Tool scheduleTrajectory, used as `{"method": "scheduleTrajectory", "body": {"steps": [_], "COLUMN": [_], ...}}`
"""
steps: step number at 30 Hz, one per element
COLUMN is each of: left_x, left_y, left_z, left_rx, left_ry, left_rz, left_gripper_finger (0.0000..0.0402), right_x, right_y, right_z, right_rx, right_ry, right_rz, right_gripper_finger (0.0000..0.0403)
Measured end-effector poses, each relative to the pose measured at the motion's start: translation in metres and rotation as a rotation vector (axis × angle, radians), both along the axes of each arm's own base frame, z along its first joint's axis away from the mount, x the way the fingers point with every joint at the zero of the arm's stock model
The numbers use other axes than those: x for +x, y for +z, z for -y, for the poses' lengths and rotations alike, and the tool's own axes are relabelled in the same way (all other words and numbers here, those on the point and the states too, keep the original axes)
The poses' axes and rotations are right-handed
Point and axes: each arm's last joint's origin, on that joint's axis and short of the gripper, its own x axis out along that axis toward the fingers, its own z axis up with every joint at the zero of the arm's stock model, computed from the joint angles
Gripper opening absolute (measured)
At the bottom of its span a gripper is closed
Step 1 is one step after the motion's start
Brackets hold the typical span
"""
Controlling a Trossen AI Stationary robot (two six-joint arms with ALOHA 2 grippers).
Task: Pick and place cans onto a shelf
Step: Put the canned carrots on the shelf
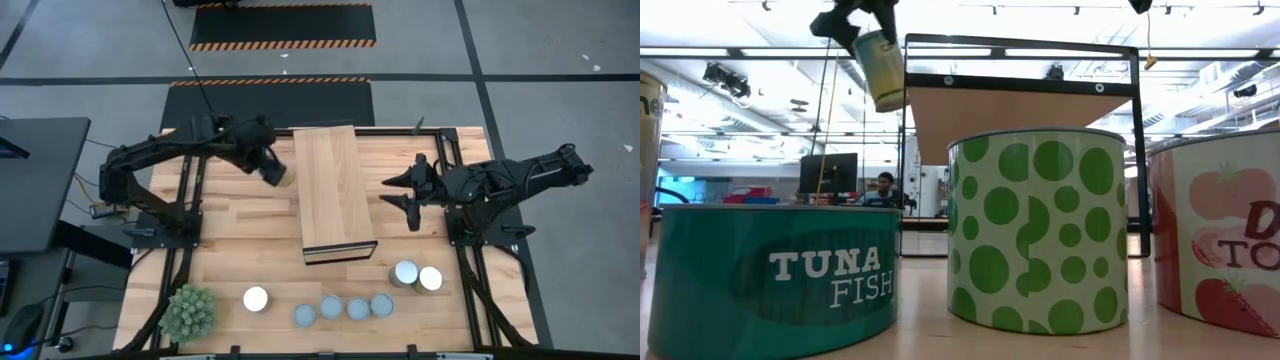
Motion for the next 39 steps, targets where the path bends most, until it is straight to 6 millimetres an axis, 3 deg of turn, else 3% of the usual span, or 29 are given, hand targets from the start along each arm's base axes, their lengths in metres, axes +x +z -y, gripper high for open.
{"method": "scheduleTrajectory", "body": {"steps": [11, 20, 30, 39], "left_x": [0.045, 0.08, 0.087, 0.086], "left_y": [0.022, 0.003, -0.016, -0.016], "left_z": [-0.038, -0.066, -0.081, -0.083], "left_rx": [0.059, 0.081, 0.151, 0.348], "left_ry": [-0.065, -0.137, -0.224, -0.481], "left_rz": [0.055, -0.007, -0.128, -0.257], "left_gripper_finger": [0.0323, 0.0323, 0.0323, 0.0327], "right_x": [-0.001, -0.005, -0.006, -0.004], "right_y": [0.002, 0.004, 0.005, 0.008], "right_z": [0.023, 0.029, 0.029, 0.029], "right_rx": [-0.018, -0.006, 0.008, 0.013], "right_ry": [-0.087, -0.11, -0.119, -0.121], "right_rz": [-0.054, -0.045, -0.031, -0.003], "right_gripper_finger": [0.019, 0.019, 0.019, 0.019]}}
